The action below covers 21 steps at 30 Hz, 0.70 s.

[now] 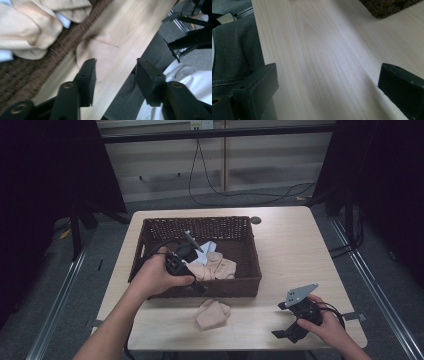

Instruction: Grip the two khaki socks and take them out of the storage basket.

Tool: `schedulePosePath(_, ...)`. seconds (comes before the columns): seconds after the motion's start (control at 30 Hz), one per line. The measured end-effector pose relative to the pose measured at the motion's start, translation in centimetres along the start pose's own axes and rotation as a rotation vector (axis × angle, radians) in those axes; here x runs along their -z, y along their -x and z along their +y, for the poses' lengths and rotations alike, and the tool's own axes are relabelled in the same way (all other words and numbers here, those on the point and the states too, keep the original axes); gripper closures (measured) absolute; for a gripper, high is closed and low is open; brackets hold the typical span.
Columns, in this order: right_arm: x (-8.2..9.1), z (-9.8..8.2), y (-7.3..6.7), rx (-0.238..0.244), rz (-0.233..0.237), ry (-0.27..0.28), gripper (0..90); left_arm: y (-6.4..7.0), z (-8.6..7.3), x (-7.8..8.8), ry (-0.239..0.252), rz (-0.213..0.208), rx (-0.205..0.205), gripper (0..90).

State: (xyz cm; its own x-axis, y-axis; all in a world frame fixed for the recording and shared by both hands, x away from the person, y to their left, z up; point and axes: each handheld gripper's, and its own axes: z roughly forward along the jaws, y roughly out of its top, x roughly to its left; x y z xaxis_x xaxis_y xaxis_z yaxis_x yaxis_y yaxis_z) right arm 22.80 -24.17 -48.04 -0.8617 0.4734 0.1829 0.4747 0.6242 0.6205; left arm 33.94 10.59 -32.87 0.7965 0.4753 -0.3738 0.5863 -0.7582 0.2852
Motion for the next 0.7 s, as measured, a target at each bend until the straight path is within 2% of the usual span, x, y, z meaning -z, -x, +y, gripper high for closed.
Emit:
schedulePosePath(0.03,0.0,0.0,0.0,0.0,0.002,-0.001,2.5,-0.1,0.2,0.3,0.01,0.011,-0.013,39.0)
schedulePosePath(0.07,0.0,0.0,0.0,0.0,0.002,-0.001,2.5,-0.2,0.4,0.5,0.029,0.024,-0.012,39.0)
schedulePosePath(0.13,0.0,0.0,0.0,0.002,0.004,0.003,2.5,-0.7,0.9,0.8,0.072,0.048,-0.023,29.4)
schedulePosePath(0.3,0.1,0.0,0.0,0.005,-0.003,0.001,2.5,-1.8,1.5,0.8,0.08,0.08,-0.04,16.6)
schedulePosePath(0.33,0.1,0.0,0.0,0.002,-0.003,0.005,2.5,-2.5,1.7,0.5,0.081,0.093,-0.024,15.4)
schedulePosePath(0.37,0.1,0.0,0.0,-0.001,-0.005,0.006,2.5,-3.0,1.8,0.4,0.07,0.096,-0.024,14.4)
schedulePosePath(0.43,0.1,0.0,0.0,-0.004,-0.003,0.005,2.5,-3.4,1.9,0.2,0.074,0.095,-0.013,14.1)
schedulePosePath(0.47,0.1,0.0,0.0,-0.004,-0.003,0.005,2.5,-3.8,1.9,0.0,0.065,0.089,0.004,14.1)
schedulePosePath(0.5,0.1,0.0,-0.1,-0.003,-0.002,0.005,2.5,-4.6,2.1,-0.3,0.023,0.087,0.054,14.1)
schedulePosePath(0.6,0.1,0.0,-0.1,-0.004,-0.001,0.004,2.5,-5.7,2.3,-0.9,0.02,0.114,0.066,14.1)
schedulePosePath(0.7,0.1,0.0,-0.1,-0.006,0.0,0.003,2.5,-6.5,2.3,-1.2,0.032,0.118,0.071,15.2)
